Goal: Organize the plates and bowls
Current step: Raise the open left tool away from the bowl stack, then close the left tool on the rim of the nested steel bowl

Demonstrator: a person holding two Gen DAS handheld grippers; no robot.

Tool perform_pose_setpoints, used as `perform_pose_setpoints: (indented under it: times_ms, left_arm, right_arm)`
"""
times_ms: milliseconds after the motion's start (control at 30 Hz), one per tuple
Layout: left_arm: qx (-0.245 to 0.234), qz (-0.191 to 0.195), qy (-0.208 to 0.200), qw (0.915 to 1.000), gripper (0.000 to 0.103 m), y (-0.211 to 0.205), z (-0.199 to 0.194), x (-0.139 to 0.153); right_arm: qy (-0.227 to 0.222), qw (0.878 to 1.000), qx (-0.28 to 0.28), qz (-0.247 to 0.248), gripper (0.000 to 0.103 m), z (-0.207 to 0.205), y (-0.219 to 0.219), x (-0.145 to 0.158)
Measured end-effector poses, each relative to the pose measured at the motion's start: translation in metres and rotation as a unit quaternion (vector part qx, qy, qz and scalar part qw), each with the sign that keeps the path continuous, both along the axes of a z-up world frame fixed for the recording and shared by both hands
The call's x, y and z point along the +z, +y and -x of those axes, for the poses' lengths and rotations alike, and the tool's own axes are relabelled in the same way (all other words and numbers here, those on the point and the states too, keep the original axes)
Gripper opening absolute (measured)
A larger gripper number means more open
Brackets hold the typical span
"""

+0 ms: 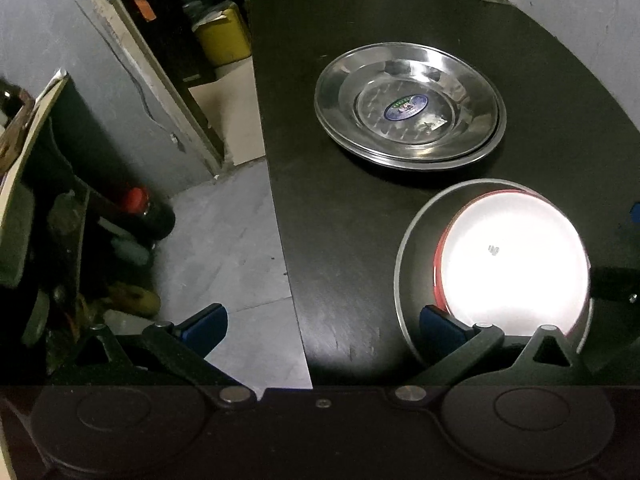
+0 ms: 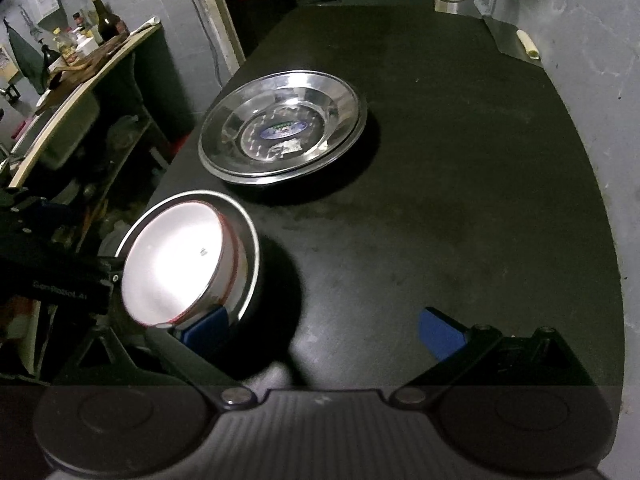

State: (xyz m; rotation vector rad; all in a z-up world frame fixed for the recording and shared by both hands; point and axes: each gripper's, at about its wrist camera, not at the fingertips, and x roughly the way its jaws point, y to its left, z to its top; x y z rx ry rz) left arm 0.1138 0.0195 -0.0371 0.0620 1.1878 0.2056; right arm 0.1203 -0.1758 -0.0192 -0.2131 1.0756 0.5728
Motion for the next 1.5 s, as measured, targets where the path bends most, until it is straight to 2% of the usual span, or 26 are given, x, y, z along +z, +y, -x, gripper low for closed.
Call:
perform_pose_setpoints:
  times_ms: [200,833,1500]
  left_arm:
    - [-0.021,-0.004,0.011,0.9997,0.102,0.001,-0.007,-0.004]
    - [-0.051,0.037,0.011,0.998,0.102,0.018,-0.017,-0.008]
    - [-0.062,0.064,0.014,0.9959,0.102,0.028,-0.021,-0.011]
  right_arm:
    - [0.007,1.0,-0.008,0.005,0.103,-0.004,0.004,-0.002]
    - [0.021,0.998,-0.05,0.024,0.103,-0.009,0.011,-0.006]
    - [0.032,0.996,-0.074,0.03,0.103,-0.011,0.013,-0.009]
